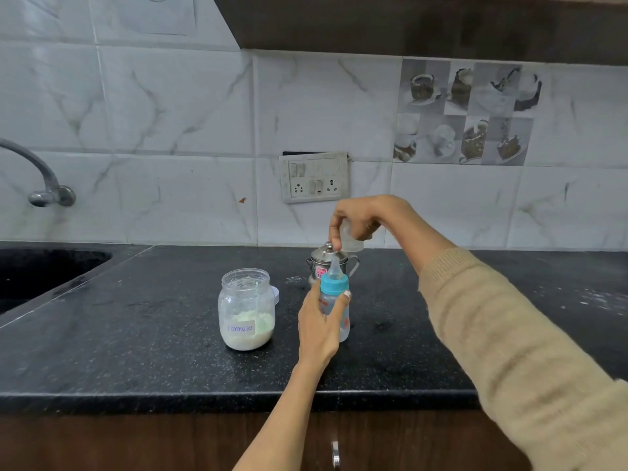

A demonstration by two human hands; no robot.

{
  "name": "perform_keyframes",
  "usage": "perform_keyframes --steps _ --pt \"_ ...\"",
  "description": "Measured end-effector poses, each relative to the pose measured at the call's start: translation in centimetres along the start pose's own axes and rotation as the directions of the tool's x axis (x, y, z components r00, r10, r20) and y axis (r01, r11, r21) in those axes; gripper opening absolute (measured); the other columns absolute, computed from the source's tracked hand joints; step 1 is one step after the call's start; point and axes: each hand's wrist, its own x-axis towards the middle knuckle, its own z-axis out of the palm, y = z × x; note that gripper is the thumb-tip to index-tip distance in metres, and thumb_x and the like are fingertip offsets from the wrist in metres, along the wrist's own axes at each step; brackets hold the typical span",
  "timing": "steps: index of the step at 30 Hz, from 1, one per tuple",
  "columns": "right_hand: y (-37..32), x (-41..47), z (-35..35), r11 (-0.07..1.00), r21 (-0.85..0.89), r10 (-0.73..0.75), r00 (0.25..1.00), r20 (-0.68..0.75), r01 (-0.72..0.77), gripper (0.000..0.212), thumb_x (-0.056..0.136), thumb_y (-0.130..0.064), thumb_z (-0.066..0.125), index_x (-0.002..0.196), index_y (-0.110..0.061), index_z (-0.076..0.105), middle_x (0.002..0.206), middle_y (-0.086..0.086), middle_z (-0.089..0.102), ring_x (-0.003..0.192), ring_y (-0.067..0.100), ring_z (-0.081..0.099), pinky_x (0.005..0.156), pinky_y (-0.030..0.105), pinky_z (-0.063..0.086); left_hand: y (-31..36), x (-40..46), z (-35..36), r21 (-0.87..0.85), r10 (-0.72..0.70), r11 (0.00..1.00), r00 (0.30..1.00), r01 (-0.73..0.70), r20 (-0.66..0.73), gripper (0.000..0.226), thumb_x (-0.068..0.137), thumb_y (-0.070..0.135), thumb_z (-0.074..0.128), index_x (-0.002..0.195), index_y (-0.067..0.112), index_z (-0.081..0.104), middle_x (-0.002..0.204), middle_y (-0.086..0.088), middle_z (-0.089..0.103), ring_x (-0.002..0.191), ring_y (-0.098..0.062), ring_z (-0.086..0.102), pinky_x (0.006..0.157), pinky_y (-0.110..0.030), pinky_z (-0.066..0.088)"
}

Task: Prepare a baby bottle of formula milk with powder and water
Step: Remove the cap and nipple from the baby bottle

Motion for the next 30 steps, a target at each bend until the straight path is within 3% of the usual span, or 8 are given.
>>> perform_keyframes --steps 2,6,10,14,16,24,30 --pt "1.4 -0.4 0.8 0.999 0.032 0.042 0.999 -0.034 -0.041 0.049 0.073 0.02 0.043 0.083 -0.023 0.066 0.086 -0.003 0.054 0.058 0.011 0.041 0.043 0.018 0.033 0.2 -0.1 0.0 -0.013 0.001 1.0 1.0 -0.001 -0.003 0.034 0.089 0.035 0.061 0.12 0.03 0.049 0.109 0.016 0.055 0.101 -0.002 0.055 0.089 -0.015 0.041" --pt "4.1 -0.1 3.6 0.988 0.141 0.072 0.997 -0.005 -0.071 0.047 0.072 0.014 0.061 0.101 -0.023 0.068 0.124 0.004 0.052 0.097 0.022 0.049 0.062 0.022 0.042 0.6 -0.3 -0.1 -0.018 0.009 1.0 1.0 -0.009 -0.006 0.031 0.089 0.032 0.062 0.116 0.033 0.048 0.102 0.027 0.052 0.097 0.005 0.053 0.078 -0.005 0.037" --pt "5.6 0.8 7.2 0.975 0.154 0.149 0.984 0.101 -0.164 0.055 0.073 0.006 0.07 0.12 -0.021 0.06 0.137 0.005 0.046 0.117 0.027 0.05 0.079 0.029 0.044 0.7 -0.4 -0.2 -0.002 0.019 1.0 1.0 -0.019 -0.013 0.031 0.088 0.031 0.063 0.113 0.036 0.044 0.099 0.029 0.049 0.094 0.007 0.053 0.074 -0.004 0.037" --pt "6.6 1.7 10.5 0.963 0.128 0.212 0.958 0.193 -0.239 0.057 0.071 0.002 0.072 0.12 -0.024 0.061 0.136 0.003 0.049 0.118 0.026 0.053 0.095 0.035 0.049 0.5 -0.3 -0.1 0.021 0.014 1.0 1.0 -0.014 -0.007 0.032 0.089 0.032 0.061 0.114 0.035 0.043 0.1 0.028 0.048 0.093 0.005 0.052 0.078 -0.007 0.035" --pt "7.0 2.0 11.5 0.952 0.148 0.232 0.949 0.211 -0.266 0.055 0.071 0.002 0.072 0.118 -0.025 0.062 0.135 0.003 0.049 0.117 0.025 0.053 0.094 0.034 0.05 0.3 -0.3 -0.1 0.024 0.01 1.0 1.0 -0.01 -0.008 0.033 0.089 0.033 0.061 0.117 0.033 0.044 0.104 0.023 0.049 0.096 0.002 0.053 0.084 -0.01 0.036" --pt "7.8 2.4 13.4 0.929 0.198 0.271 0.939 0.212 -0.313 0.055 0.072 0.001 0.07 0.118 -0.027 0.06 0.138 0.003 0.045 0.122 0.025 0.049 0.094 0.034 0.049 0.1 -0.1 -0.1 0.022 0.03 0.999 1.0 -0.03 -0.006 0.03 0.087 0.032 0.064 0.112 0.036 0.046 0.1 0.028 0.052 0.096 0.002 0.055 0.081 -0.011 0.039" --pt "7.2 1.3 11.5 0.931 0.198 0.263 0.941 0.213 -0.305 0.072 0.076 0.001 0.067 0.137 -0.029 0.045 0.148 0.007 0.035 0.133 0.029 0.041 0.1 0.038 0.046 0.4 -0.2 -0.1 0.019 -0.003 1.0 1.0 0.003 0.0 0.036 0.087 0.029 0.065 0.114 0.033 0.043 0.1 0.026 0.05 0.093 0.005 0.053 0.077 -0.003 0.035"
